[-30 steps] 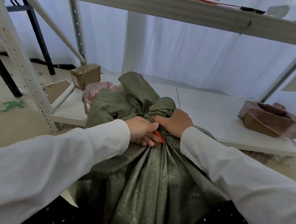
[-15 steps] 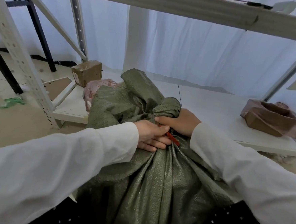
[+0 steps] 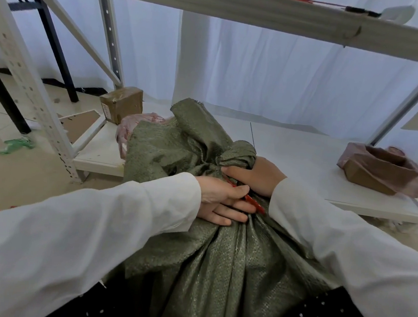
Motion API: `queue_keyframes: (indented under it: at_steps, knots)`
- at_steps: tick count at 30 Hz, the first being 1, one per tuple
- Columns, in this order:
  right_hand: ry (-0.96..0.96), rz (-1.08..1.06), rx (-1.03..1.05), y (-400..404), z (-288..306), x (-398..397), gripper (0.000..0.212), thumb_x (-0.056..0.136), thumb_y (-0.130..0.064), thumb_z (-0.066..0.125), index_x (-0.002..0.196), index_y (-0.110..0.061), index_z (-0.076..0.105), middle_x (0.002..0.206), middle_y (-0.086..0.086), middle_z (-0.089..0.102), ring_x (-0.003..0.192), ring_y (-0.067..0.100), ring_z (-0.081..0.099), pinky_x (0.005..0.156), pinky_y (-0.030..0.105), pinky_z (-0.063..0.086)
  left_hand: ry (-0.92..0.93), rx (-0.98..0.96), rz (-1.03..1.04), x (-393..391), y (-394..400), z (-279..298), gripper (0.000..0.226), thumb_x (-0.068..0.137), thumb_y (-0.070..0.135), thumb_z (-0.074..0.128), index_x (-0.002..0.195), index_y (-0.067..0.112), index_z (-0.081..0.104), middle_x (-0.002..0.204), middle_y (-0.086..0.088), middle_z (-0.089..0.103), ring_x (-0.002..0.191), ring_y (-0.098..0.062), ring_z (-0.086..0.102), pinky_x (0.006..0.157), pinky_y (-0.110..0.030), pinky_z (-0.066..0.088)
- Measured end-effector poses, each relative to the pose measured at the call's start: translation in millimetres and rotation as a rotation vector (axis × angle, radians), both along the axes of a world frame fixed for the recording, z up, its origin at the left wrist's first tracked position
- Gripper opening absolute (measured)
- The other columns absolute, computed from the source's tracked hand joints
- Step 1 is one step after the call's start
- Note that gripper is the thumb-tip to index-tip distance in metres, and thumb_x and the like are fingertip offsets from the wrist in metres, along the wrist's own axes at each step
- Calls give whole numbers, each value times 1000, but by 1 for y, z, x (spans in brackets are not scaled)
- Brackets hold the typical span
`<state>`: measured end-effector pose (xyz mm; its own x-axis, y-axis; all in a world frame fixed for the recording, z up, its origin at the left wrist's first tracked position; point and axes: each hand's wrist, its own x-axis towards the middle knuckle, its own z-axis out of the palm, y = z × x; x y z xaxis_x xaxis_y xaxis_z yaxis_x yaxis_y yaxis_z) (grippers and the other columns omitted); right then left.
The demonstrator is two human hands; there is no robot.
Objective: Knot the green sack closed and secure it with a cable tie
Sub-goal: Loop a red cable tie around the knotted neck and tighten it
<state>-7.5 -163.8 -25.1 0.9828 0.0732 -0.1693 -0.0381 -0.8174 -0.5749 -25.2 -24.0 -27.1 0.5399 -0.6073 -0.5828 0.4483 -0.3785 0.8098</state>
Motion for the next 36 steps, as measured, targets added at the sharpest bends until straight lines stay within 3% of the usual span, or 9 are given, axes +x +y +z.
queue_keyframes:
  at_steps: [4, 7, 11, 19, 23, 28, 31, 33, 36]
  knots:
    - [-97, -48, -107, 2, 3, 0, 56, 70, -69, 50, 100, -25, 66, 100, 1, 69, 92, 20, 61, 87, 35, 48, -34, -28, 94, -1, -6, -3, 22, 96, 42, 38, 91, 27, 53, 97, 10, 65, 76, 0, 61, 66, -17, 47]
    - [-36, -49, -277, -2, 4, -1, 84, 59, -85, 32, 114, -27, 60, 112, 3, 67, 99, 24, 60, 88, 35, 46, -73, -36, 155, -3, -11, -7, 20, 96, 39, 42, 86, 25, 54, 90, 11, 66, 73, -1, 62, 61, -17, 46]
    - [21, 8, -439, -9, 9, -5, 71, 79, -75, 31, 115, -23, 63, 116, 8, 66, 104, 26, 59, 86, 33, 43, -118, -72, 224, -6, -17, -14, 19, 95, 36, 45, 85, 24, 56, 82, 12, 67, 60, 3, 63, 54, -14, 46]
    - [-28, 97, -269, -21, 17, -26, 42, 97, -40, 35, 119, -7, 52, 119, 16, 61, 107, 28, 57, 78, 27, 36, -120, -103, 243, -5, -23, -12, 23, 96, 38, 42, 87, 23, 57, 78, 11, 67, 62, 0, 64, 52, -15, 45]
    - [-59, 51, -450, -27, 18, -28, 29, 96, -26, 33, 115, -8, 46, 117, 20, 60, 104, 34, 57, 77, 32, 38, -126, -112, 254, -3, -25, -14, 23, 94, 39, 46, 86, 21, 57, 66, 13, 70, 55, 1, 65, 48, -12, 45]
    - [-107, 28, -644, -31, 24, -24, 28, 96, -20, 38, 110, -11, 60, 111, 14, 62, 104, 32, 57, 79, 32, 41, -109, -84, 206, 0, -24, -12, 21, 95, 40, 44, 88, 23, 55, 89, 7, 75, 62, 0, 66, 52, -14, 46]
    - [-55, 51, -556, -38, 28, -21, 25, 94, -23, 47, 98, -15, 70, 87, 6, 58, 92, 24, 55, 76, 28, 36, -116, -73, 195, 1, -25, -11, 23, 95, 41, 44, 87, 24, 56, 81, 10, 72, 62, 0, 65, 52, -14, 46]
    - [17, 18, -364, -43, 29, -19, 19, 89, -25, 56, 82, -17, 72, 68, 2, 55, 66, 15, 51, 66, 27, 37, -122, -70, 205, 0, -26, -12, 24, 94, 42, 44, 86, 24, 57, 73, 12, 70, 61, 0, 66, 51, -13, 46]
    - [152, -31, -55, -46, 30, -18, 19, 86, -26, 62, 68, -23, 69, 61, -1, 59, 55, 10, 46, 57, 22, 38, -134, -69, 218, 0, -28, -14, 28, 93, 45, 44, 87, 23, 60, 67, 13, 70, 59, 0, 66, 51, -13, 45]
